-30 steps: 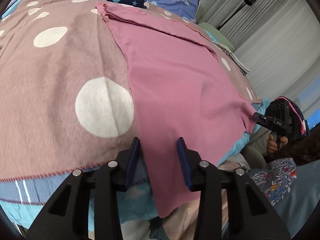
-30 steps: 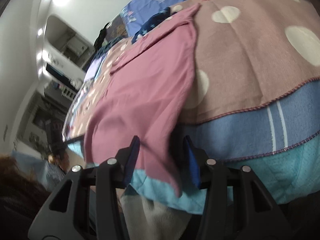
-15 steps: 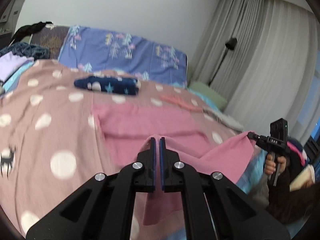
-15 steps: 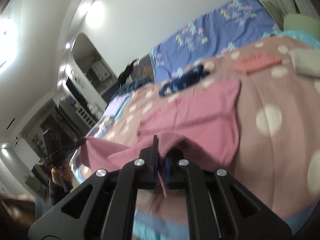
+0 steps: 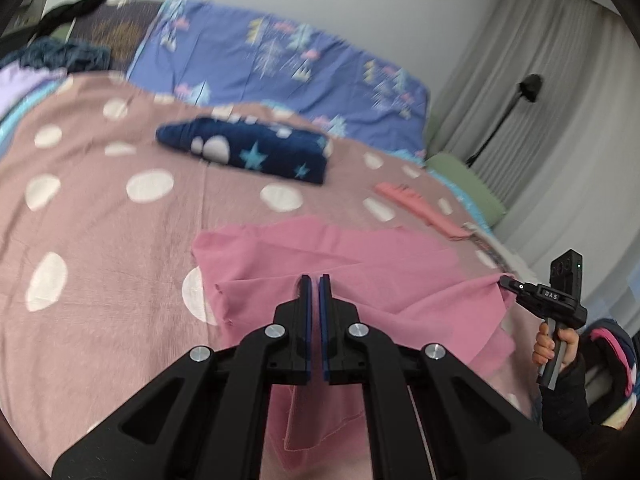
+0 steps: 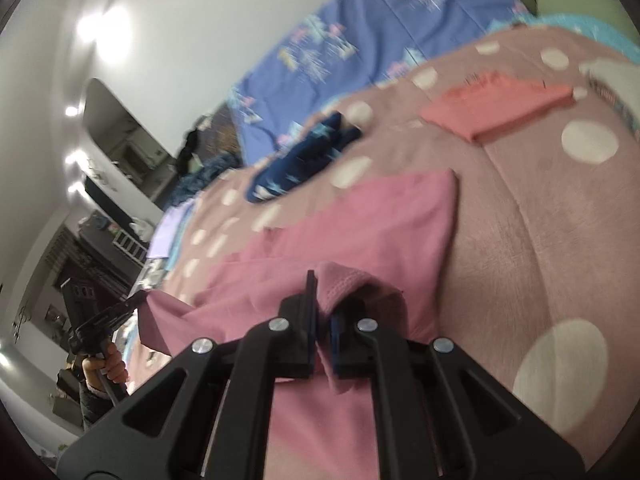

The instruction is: Fold small clothes

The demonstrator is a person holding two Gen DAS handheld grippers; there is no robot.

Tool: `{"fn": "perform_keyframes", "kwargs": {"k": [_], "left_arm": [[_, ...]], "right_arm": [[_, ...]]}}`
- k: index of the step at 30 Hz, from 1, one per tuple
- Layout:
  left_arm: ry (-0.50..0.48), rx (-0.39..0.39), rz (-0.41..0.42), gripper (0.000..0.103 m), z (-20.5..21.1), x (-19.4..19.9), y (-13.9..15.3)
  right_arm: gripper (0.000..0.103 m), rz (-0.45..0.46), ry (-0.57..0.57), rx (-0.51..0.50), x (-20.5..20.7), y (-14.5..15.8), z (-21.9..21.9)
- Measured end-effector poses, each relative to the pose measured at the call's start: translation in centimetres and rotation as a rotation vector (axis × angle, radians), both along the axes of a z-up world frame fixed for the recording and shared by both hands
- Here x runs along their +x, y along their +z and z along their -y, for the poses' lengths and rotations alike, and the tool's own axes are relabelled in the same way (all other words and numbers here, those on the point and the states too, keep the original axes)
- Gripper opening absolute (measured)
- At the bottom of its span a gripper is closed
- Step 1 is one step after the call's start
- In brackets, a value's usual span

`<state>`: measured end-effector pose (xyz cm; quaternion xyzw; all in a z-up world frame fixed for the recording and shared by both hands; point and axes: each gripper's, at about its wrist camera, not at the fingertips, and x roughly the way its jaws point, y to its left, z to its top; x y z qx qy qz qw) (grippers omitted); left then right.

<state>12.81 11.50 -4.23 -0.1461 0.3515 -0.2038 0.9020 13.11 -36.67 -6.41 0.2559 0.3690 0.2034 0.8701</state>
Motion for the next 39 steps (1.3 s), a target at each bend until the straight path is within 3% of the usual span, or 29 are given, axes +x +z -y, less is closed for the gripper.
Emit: {"fn": "perform_keyframes", "kwargs": {"k": [6, 10, 12, 14, 18, 19, 20, 21, 22, 29, 31, 34, 36, 37, 38, 39], "left_arm": [[0.018, -0.001, -0.117, 0.003, -0.7, 3.6, -5.6], [0.000, -0.048, -0.131, 0.003, -1.2, 3.4, -6.7], [-0.017, -0.056, -0.131, 0.009, -1.3, 2.6, -6.4], [-0.034, -0.037, -0.140, 0.026, -0.9, 1.7, -6.3], [-0.064, 0.040, -0.163, 0.030, 0.1, 0.0, -6.7], [-0.067, 0.049, -0.167, 0.030, 0.3, -0.3, -6.8], [-0.067, 0.057, -0.164, 0.020, 0.5, -0.5, -6.8], [-0.067, 0.065, -0.159, 0.007, 0.7, -0.7, -6.7], [-0.071, 0.075, -0.159, 0.002, 0.9, -0.7, -6.5], [-0.062, 0.036, -0.045, 0.002, 1.7, -0.1, -2.1], [-0.033, 0.018, -0.009, 0.002, 1.3, 1.6, -0.2], [0.018, -0.042, -0.025, 0.002, 0.6, 5.8, 0.6], [0.025, -0.081, -0.069, 0.016, 0.3, 8.5, -0.2], [0.064, -0.063, -0.085, 0.034, 0.2, 9.9, -1.1], [0.104, -0.042, -0.091, 0.042, 0.0, 10.5, -1.6], [0.123, -0.030, -0.101, 0.044, -0.2, 11.0, -2.2]], "right_arm": [[0.010, -0.062, 0.011, 0.002, 2.5, -3.3, 0.3], [0.011, -0.065, 0.031, -0.006, 1.9, -3.4, 0.6], [0.016, -0.061, 0.041, -0.028, 1.1, -3.1, 0.5], [0.027, -0.053, 0.058, -0.047, 0.2, -2.8, 0.2], [0.030, -0.032, 0.083, -0.121, -1.4, -2.2, -0.5], [0.030, -0.028, 0.087, -0.131, -1.7, -2.1, -0.6], [0.026, -0.025, 0.091, -0.138, -1.8, -2.0, -0.8], [0.011, -0.019, 0.098, -0.139, -1.8, -1.9, -0.9], [0.006, -0.012, 0.101, -0.131, -1.7, -1.6, -1.0], [0.004, 0.073, 0.057, 0.036, -0.1, 2.0, 0.7], [0.004, 0.078, 0.032, 0.056, 1.6, 2.9, 1.3], [0.004, 0.053, -0.041, 0.059, 5.5, 3.2, 2.3], [0.014, 0.032, -0.087, 0.050, 8.2, 2.7, 2.8], [0.020, 0.006, -0.099, 0.052, 9.2, 2.2, 3.1], [0.033, -0.026, -0.113, 0.065, 9.8, 1.7, 3.4], [0.035, -0.028, -0.113, 0.077, 9.9, 1.5, 3.5]]}}
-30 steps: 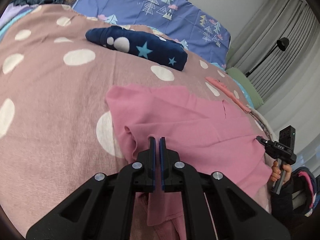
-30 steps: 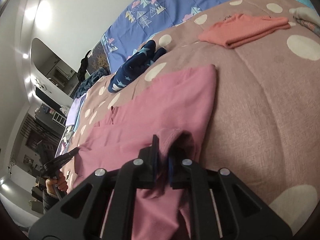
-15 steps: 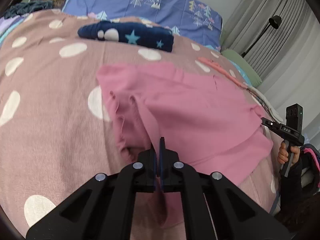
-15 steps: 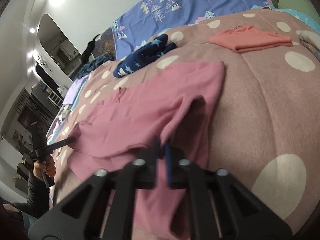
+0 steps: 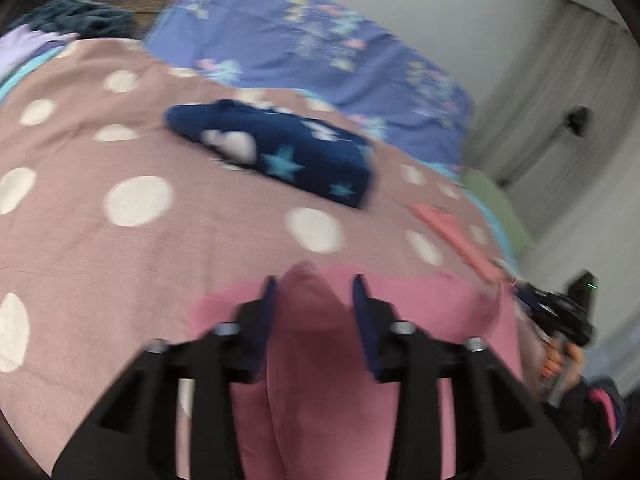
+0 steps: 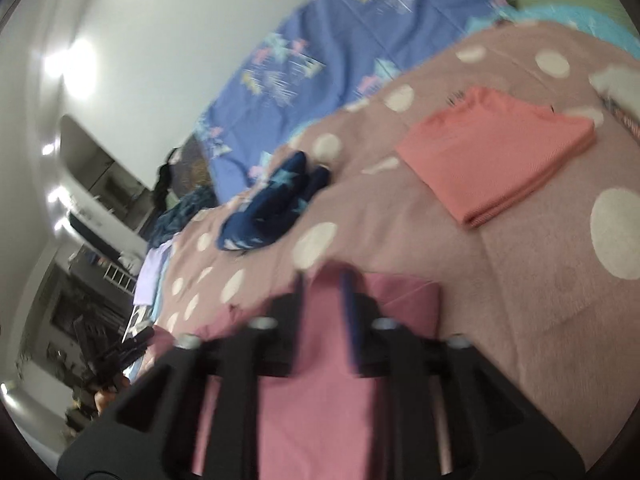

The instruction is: Fold small clothes

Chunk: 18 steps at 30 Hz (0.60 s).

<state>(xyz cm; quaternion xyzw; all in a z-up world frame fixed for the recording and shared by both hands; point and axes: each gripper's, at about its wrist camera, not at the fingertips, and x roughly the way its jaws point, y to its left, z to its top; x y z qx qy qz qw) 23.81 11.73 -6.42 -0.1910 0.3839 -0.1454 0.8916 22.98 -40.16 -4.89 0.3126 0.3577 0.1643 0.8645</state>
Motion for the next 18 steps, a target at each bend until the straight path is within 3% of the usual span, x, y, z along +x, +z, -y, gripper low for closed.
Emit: {"fn": "perform_keyframes", "kwargs": {"k": [4, 9, 12, 14, 15, 18], "left_arm": [[0.025, -0.021, -0.037, 0.056, -1.7, 0.5, -2.1], [-0.005, 0.021, -0.088, 0.056, -1.8, 1.6, -4.1], [-0.034, 0.084, -0.061, 0.055, -0.3, 2.5, -4.1], [-0.050, 0.141, -0.050, 0.022, 0.7, 3.0, -3.9], [-0.055, 0.163, -0.064, 0.017, 1.1, 3.5, -4.0], [-0.063, 0.188, -0.078, 0.016, 1.7, 4.2, -4.2]], "right_arm": [[0.041, 0.043, 0.035, -0.106, -0.7, -0.5, -0.3], [0.042, 0.006, 0.040, -0.245, 0.4, -2.1, -1.4], [0.041, -0.006, 0.019, -0.306, 1.0, -2.4, -2.0], [0.039, -0.015, 0.012, -0.320, 1.3, -2.7, -2.2], [0.039, -0.020, 0.007, -0.334, 1.5, -2.8, -2.4], [0.039, -0.024, -0.007, -0.356, 2.1, -2.9, -2.4]]}}
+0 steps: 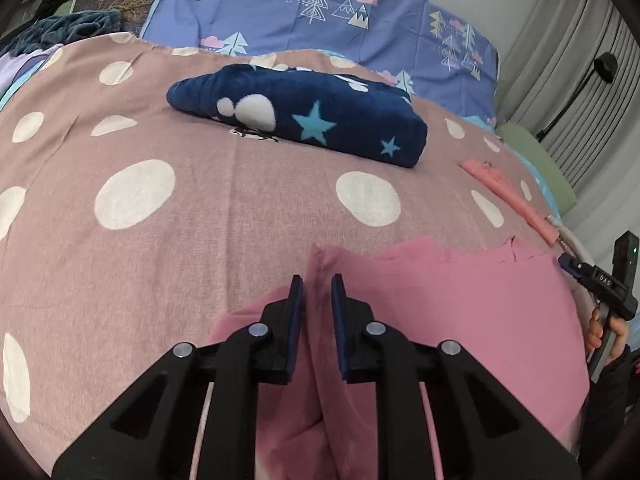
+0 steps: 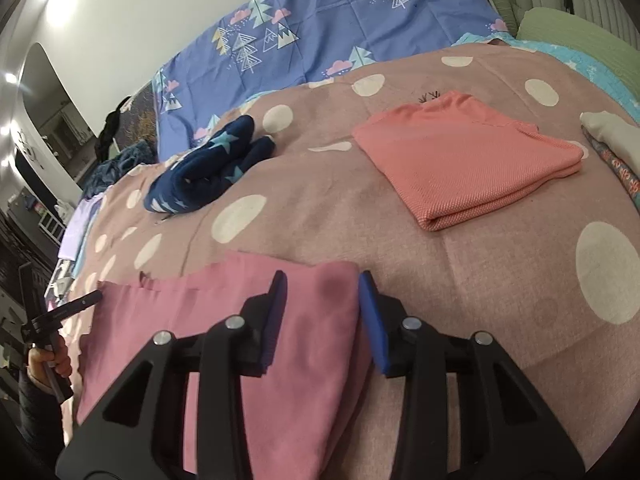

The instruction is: Fold small clothes

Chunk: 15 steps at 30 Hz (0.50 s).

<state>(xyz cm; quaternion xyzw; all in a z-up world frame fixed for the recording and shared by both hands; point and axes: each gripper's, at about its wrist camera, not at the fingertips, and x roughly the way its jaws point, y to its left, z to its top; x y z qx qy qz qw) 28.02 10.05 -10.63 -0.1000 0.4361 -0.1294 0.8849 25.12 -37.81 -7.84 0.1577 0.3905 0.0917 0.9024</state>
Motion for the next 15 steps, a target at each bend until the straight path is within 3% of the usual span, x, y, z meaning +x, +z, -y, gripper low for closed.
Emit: {"fn": "perform_keyframes", "kwargs": {"k": [2, 3, 4, 5, 10, 13, 15], "left_arm": [[-0.005, 0.016, -0.011, 0.016, 0.3, 0.3, -0.3], [-0.006, 0.020, -0.010, 0.016, 0.4, 0.3, -0.3], [-0.005, 0.025, 0.003, 0.007, 0.5, 0.1, -0.2], [-0.009, 0.024, 0.017, 0.001, 0.6, -0.1, 0.0], [-0.008, -0.030, 0.169, 0.001, -0.3, -3.5, 4.3], [-0.009, -0.007, 0.221, 0.001, -0.6, -4.4, 6.4], [0.010, 0.015, 0.203, 0.002, -0.7, -3.5, 6.4]], "right_arm": [[0.039, -0.006, 0.001, -0.007, 0.5, -0.1, 0.0], [0.028, -0.013, 0.010, -0.009, 0.8, -0.3, -0.2], [0.012, -0.016, 0.022, -0.007, 0.9, -0.3, -0.3], [0.004, -0.015, 0.030, -0.002, 0.9, -0.2, -0.4], [0.004, 0.191, 0.030, 0.100, -2.4, 4.3, 0.6], [0.004, 0.221, 0.034, 0.104, -2.2, 5.7, 0.6], [0.004, 0.192, 0.032, 0.092, -0.7, 5.3, 0.2]]}}
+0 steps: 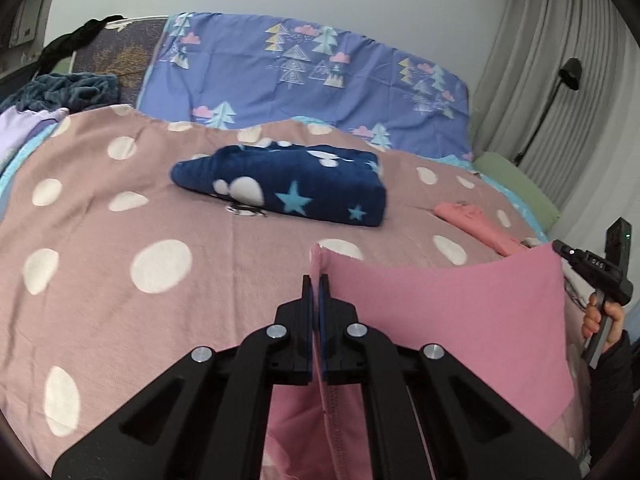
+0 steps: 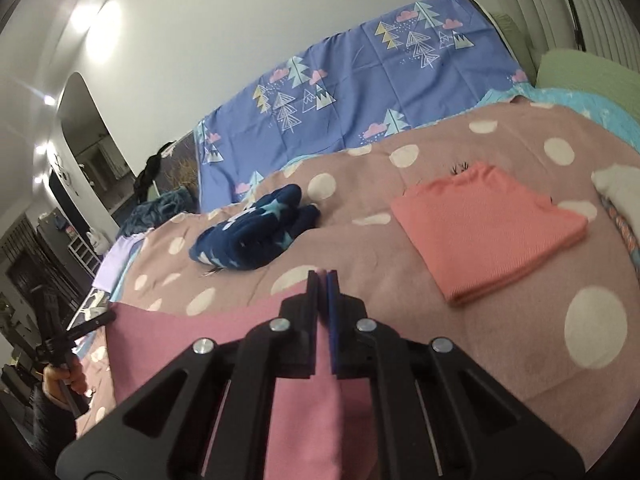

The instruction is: Fold small clothes

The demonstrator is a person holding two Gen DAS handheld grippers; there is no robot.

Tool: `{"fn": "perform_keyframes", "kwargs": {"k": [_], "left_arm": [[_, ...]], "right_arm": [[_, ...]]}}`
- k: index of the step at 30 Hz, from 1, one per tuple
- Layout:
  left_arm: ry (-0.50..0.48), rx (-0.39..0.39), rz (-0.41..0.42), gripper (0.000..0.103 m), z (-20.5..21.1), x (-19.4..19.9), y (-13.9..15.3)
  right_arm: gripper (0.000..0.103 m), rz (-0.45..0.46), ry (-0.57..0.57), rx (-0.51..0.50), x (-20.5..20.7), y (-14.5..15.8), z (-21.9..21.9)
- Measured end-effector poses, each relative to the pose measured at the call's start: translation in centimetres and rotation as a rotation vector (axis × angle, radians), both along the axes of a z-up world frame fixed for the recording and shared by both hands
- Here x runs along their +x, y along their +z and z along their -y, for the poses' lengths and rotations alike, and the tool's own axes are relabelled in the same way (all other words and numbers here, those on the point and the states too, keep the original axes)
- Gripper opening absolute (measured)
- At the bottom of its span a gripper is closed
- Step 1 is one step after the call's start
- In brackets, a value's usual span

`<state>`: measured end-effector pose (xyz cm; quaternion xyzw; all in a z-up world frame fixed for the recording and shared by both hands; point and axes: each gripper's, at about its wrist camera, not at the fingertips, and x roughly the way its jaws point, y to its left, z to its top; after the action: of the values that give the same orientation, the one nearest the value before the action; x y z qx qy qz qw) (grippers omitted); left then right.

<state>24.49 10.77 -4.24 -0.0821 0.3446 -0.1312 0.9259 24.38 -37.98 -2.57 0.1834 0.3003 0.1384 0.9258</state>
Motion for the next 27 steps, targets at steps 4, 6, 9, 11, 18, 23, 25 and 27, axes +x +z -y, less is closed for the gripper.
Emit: {"fn": "perform_keyframes", "kwargs": {"k": [4, 6, 9, 11, 18, 23, 25, 27], "left_arm": [[0.019, 0.114, -0.145, 0.003, 0.9, 3.2, -4.3], [0.022, 0.183, -0.219, 0.005, 1.4, 3.9, -7.0], [0.031, 0.195, -0.185, 0.013, 1.5, 2.8, -7.5], [0.057, 0.187, -0.176, 0.024, 1.5, 1.9, -6.4], [-0.276, 0.269, -0.016, 0.036, 15.4, -7.9, -1.4], [-0.554, 0.458, 0.121, 0.051, 28.9, -17.8, -3.8], [-0.643, 0.527, 0.143, 0.052, 33.0, -20.8, -5.6], [-0.682, 0.572, 0.141, 0.056, 35.5, -22.1, -6.8]], "right_arm": [[0.010, -0.178, -0.005, -0.073, 3.6, -4.4, -0.5], [0.014, -0.217, -0.027, -0.064, 3.6, -5.9, 0.1], [0.031, -0.175, -0.035, -0.011, 1.8, -6.2, 1.7], [0.032, -0.159, -0.038, -0.010, 0.9, -5.8, 2.7], [0.032, -0.192, 0.026, 0.089, -0.1, -6.9, 4.5], [0.031, -0.221, 0.083, 0.100, -0.1, -7.2, 4.4], [0.031, -0.228, 0.107, 0.113, -0.3, -7.3, 4.7], [0.031, -0.240, 0.142, 0.129, -0.2, -7.4, 5.0]]}}
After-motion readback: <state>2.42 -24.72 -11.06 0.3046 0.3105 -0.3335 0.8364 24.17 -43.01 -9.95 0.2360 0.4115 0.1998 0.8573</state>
